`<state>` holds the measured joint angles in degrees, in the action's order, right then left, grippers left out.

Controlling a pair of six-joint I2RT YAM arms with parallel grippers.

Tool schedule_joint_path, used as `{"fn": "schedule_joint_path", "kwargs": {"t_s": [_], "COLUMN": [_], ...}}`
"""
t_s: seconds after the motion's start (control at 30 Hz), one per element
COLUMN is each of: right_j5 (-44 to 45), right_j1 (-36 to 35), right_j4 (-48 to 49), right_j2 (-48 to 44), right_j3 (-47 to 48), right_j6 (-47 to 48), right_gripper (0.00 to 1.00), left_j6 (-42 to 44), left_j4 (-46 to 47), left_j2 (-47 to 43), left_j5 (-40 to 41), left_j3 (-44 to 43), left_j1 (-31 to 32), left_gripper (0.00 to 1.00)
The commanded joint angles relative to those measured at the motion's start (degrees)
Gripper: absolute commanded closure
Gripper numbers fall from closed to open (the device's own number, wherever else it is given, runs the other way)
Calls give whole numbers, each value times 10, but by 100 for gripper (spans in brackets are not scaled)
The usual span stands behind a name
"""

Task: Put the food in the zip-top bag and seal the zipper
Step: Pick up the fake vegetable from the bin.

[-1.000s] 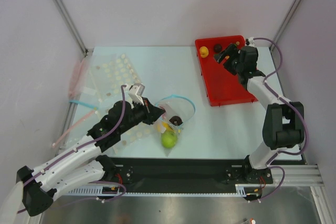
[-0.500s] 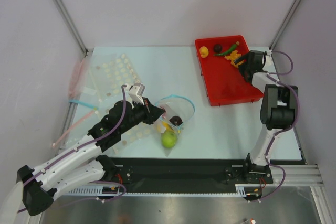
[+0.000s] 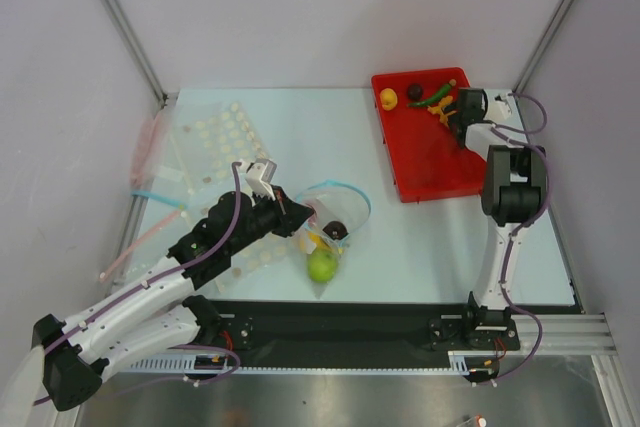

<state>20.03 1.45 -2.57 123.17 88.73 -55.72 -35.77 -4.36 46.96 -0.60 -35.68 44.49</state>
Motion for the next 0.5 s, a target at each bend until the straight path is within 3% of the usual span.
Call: {"fn": "schedule_joint_path", "kwargs": {"t_s": [0.0, 0.3, 0.47], "right_j5": [31, -2, -40], "right_j1": [-2, 7, 21], "right_j4": [-30, -47, -38], "right_j2": [36, 109, 134], "right_j3": [53, 137, 148], "right_j6": [-27, -65, -89], "right_gripper": [12, 12, 28], "left_j6": [3, 3, 3], "left_j4": [8, 8, 8], "left_j2": [0, 0, 1], "left_j5": [4, 4, 4], "left_j3": [-21, -20, -20], "left_j1": [2, 2, 2], "left_gripper": [100, 100, 100]}}
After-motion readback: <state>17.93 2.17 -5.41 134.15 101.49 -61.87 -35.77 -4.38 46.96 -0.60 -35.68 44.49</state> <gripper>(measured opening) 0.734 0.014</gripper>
